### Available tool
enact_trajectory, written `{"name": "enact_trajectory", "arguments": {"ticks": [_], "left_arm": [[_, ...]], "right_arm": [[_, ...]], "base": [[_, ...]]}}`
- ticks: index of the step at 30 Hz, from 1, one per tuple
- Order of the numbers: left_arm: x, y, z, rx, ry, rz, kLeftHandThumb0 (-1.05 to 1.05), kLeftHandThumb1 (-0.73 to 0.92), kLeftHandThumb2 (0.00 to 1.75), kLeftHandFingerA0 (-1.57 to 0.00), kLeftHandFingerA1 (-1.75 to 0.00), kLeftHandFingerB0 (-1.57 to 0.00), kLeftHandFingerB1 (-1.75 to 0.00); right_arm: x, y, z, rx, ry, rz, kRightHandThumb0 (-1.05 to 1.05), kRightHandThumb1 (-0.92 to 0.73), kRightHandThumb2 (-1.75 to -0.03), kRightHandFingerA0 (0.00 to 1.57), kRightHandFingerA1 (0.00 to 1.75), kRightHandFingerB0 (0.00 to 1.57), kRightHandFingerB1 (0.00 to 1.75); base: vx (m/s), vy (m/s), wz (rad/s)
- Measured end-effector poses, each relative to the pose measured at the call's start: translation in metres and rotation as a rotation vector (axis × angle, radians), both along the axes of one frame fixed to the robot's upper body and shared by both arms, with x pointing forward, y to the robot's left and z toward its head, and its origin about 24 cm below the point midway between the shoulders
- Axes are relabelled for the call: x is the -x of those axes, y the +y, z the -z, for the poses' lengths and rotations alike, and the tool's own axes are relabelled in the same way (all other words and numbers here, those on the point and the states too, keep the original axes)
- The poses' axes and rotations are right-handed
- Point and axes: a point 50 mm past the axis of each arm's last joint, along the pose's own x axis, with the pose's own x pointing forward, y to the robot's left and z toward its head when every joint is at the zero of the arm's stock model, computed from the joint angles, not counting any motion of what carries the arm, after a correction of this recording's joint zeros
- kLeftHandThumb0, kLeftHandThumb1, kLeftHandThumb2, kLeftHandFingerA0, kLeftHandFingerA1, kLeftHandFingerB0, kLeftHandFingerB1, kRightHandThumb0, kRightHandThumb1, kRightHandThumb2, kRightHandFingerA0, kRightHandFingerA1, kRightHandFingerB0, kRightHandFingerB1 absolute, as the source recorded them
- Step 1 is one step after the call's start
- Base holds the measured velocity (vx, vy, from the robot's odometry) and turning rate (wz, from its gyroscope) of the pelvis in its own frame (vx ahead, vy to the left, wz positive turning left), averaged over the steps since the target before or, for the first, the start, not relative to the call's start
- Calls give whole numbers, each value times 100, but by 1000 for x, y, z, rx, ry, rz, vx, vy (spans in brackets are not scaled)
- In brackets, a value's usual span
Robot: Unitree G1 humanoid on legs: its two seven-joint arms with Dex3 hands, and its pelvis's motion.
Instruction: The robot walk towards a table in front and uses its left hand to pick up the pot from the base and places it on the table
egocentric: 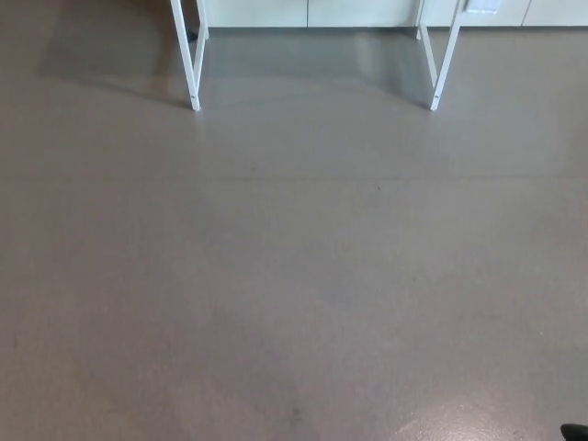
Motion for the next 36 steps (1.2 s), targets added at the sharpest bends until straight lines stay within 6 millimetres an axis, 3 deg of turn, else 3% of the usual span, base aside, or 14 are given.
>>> {"name": "enact_trajectory", "arguments": {"ticks": [6, 11, 21, 29, 36], "left_arm": [[8, -1, 4, 10, 15, 7, -25, 34, 54, -47, -45, -38, -37], [11, -2, 5, 10, 13, 27, -17, 36, 52, -42, -45, -36, -35], [13, -3, 6, 19, 6, 39, -24, 35, 54, -43, -46, -36, -37], [24, -5, 10, 25, 38, 46, -24, 35, 54, -44, -45, -37, -37], [20, 5, 3, -15, 8, 58, -24, 36, 55, -44, -44, -38, -37]], "right_arm": [[11, 0, 4, -9, 15, 1, -35, -33, -57, 64, 47, 40, 42], [13, 0, 6, -15, 15, 0, -35, -32, -57, 62, 48, 39, 42], [16, -3, 8, -15, 23, 3, -38, -32, -58, 63, 48, 41, 42], [20, -1, 10, -9, 29, -17, -37, -32, -58, 67, 49, 42, 43], [20, 4, 12, -14, 30, -33, -43, -33, -60, 65, 49, 42, 43]], "base": [[0, 0, 0], [0, 0, 0], [30, 1, 4], [134, 250, -21], [191, 128, 5]]}}
